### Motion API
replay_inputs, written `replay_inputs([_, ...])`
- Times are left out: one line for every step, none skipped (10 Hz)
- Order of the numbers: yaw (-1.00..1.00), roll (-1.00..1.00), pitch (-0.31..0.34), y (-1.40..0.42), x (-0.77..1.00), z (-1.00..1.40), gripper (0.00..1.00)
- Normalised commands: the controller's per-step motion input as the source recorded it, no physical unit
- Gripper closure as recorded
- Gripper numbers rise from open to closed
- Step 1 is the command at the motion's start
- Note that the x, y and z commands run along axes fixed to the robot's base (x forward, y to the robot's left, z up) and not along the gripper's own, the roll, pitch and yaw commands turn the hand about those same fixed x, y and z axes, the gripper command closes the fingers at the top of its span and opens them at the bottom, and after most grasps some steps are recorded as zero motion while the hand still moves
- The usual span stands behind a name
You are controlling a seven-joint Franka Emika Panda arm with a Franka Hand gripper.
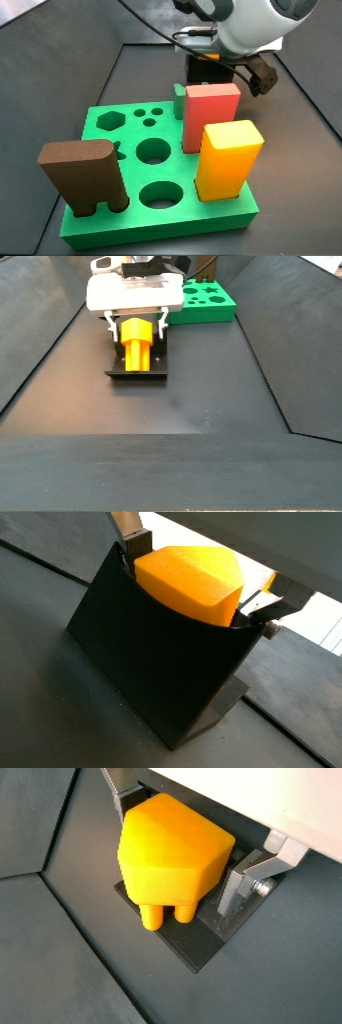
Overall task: Pick up the 3 prong object. Move up. Rotate the 3 prong object. Place the 3 prong object on the fixture. Regrasp the 3 prong object. Move to above the board. Insert the 3 prong object.
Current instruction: Regrasp the 3 prong object, then move to above the board.
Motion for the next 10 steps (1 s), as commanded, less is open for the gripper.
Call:
replay_inputs([0.0, 0.0, 0.0, 0.0, 0.0, 0.0, 1.0])
replay_inputs([-0.07, -0.26, 0.333, -0.25, -0.18, 1.0, 1.0])
replay_inputs([-0.06, -0.26, 0.33, -0.25, -0.18, 1.0, 1.0])
replay_inputs([0.02, -0.23, 0.294, -0.23, -0.17, 1.0, 1.0])
replay_inputs([0.11, -0.18, 0.242, -0.21, -0.16, 1.0, 1.0])
replay_inputs([0.14, -0.15, 0.217, -0.2, -0.16, 1.0, 1.0])
replay_inputs([0.18, -0.07, 0.135, -0.19, -0.15, 1.0, 1.0])
replay_inputs([0.19, -0.05, 0.083, -0.18, -0.14, 1.0, 1.0])
replay_inputs([0.18, -0.04, 0.037, -0.17, -0.13, 1.0, 1.0])
replay_inputs([0.15, -0.04, -0.008, -0.15, -0.13, 1.0, 1.0])
